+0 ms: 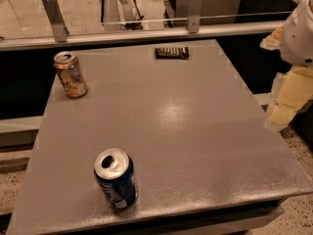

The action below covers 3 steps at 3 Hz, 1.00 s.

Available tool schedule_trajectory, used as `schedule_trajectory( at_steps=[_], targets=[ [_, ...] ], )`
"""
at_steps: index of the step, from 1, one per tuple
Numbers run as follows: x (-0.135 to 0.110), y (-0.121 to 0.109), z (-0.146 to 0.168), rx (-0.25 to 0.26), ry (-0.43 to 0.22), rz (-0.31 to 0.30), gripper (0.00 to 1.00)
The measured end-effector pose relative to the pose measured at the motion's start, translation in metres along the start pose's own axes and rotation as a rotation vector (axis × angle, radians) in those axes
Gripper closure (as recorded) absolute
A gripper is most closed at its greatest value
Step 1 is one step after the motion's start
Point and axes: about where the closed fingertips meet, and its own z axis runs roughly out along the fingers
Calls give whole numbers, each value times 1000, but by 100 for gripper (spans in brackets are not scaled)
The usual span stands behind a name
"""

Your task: Pick rxbar chocolate

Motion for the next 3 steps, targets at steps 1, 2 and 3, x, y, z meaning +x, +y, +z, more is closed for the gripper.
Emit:
schedule_trajectory(
  at_steps=[1, 2, 3],
  targets=[
    [0, 0, 0, 0, 0, 0, 0],
    [-14, -25, 15, 31, -19, -33, 0],
    [-41, -70, 39, 65, -64, -73, 0]
  ],
)
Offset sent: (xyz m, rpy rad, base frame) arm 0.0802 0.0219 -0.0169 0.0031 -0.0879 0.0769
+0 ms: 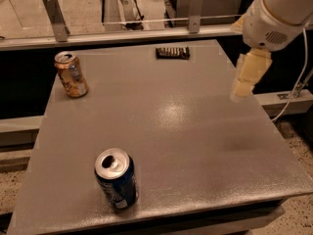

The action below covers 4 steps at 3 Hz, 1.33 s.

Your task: Pick rxbar chocolate

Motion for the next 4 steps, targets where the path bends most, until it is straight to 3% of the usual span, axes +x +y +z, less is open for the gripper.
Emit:
schedule_trajectory(
  at_steps=[1, 2, 3, 4],
  targets=[
    [-25, -50, 32, 9, -74, -19, 0],
    [-44, -93, 67, -12, -164, 12, 0],
    [-60, -134, 115, -55, -279, 98, 0],
    [-69, -167, 145, -41, -382, 232, 0]
  ],
)
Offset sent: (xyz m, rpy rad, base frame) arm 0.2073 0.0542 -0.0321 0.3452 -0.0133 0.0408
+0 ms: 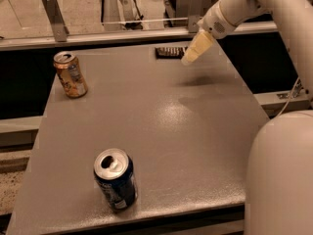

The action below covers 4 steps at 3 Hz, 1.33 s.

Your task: Pick rxbar chocolate

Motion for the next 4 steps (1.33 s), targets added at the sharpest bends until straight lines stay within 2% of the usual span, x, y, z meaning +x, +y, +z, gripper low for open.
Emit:
schedule_trajectory(
  at_steps=[1, 2, 3, 4],
  targets=[
    [-1, -23, 25, 38, -124, 91, 0],
    [3, -35, 41, 79, -207, 136, 0],
    [8, -40, 54, 117, -244, 164, 0],
    [11, -41, 64, 126, -290, 201, 0]
  ],
)
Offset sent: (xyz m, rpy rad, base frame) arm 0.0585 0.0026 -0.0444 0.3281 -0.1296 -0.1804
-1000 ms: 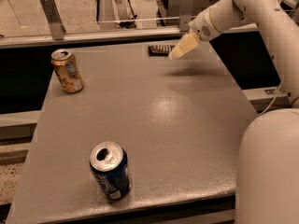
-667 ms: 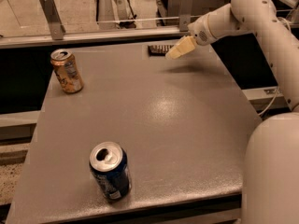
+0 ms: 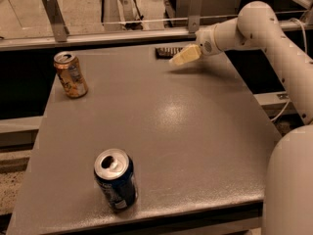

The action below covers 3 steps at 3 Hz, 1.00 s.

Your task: Pick rxbar chocolate

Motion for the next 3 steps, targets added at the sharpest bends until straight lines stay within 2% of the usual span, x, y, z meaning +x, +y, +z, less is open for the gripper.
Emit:
schedule_trajectory(
  at_steps=[1, 2, 3],
  targets=[
    [0, 4, 9, -13, -35, 25, 0],
    [4, 5, 16, -29, -43, 62, 17],
    [6, 6, 19, -41, -44, 85, 41]
  ],
)
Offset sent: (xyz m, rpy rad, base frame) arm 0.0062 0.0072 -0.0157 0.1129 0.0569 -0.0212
